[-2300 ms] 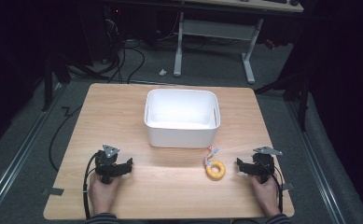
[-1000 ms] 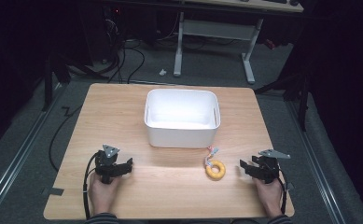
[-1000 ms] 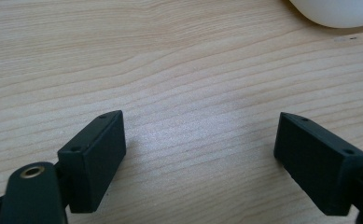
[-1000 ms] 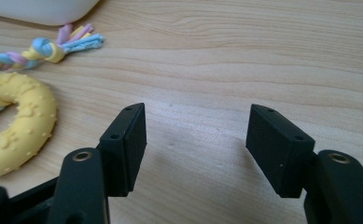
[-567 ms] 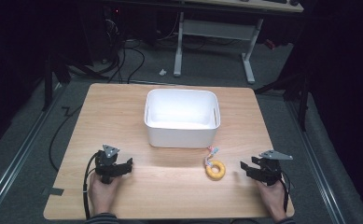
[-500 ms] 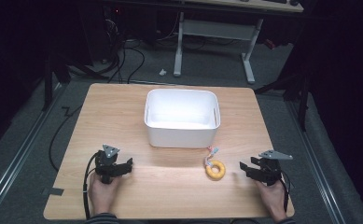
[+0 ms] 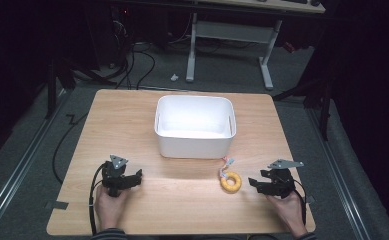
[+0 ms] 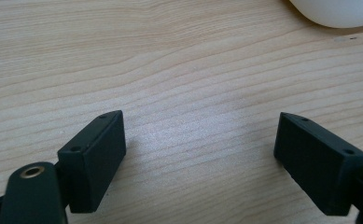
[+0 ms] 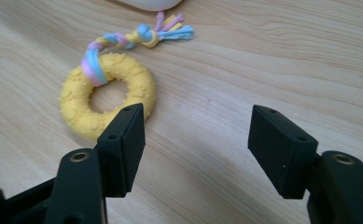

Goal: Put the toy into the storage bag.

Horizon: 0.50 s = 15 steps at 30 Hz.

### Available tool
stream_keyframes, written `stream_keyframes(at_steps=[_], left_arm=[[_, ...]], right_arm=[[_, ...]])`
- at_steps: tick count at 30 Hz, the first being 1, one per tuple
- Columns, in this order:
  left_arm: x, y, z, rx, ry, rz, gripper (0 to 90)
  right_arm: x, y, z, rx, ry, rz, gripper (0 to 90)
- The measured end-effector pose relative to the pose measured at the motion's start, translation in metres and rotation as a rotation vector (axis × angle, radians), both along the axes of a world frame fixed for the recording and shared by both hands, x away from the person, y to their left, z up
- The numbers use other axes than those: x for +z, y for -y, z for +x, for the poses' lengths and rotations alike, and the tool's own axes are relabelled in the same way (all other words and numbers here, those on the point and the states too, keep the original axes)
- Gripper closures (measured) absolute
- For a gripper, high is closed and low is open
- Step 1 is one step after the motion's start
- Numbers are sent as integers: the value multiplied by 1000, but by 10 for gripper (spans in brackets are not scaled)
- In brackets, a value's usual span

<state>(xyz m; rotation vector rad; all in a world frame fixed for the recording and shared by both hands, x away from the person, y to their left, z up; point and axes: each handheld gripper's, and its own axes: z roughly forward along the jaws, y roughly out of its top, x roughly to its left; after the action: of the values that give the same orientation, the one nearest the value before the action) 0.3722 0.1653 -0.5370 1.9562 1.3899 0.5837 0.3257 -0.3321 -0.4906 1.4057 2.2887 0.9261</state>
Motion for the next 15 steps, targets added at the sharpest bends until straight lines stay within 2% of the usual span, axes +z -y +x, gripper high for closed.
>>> stream_keyframes(at_steps=[7, 15], left_arm=[[0, 0, 0, 0, 0, 0, 169], [0, 0, 0, -2, 1, 1, 170]], right_arm=[[4, -16, 6, 62, -24, -15, 464], [5, -29, 14, 99, -61, -33, 481]])
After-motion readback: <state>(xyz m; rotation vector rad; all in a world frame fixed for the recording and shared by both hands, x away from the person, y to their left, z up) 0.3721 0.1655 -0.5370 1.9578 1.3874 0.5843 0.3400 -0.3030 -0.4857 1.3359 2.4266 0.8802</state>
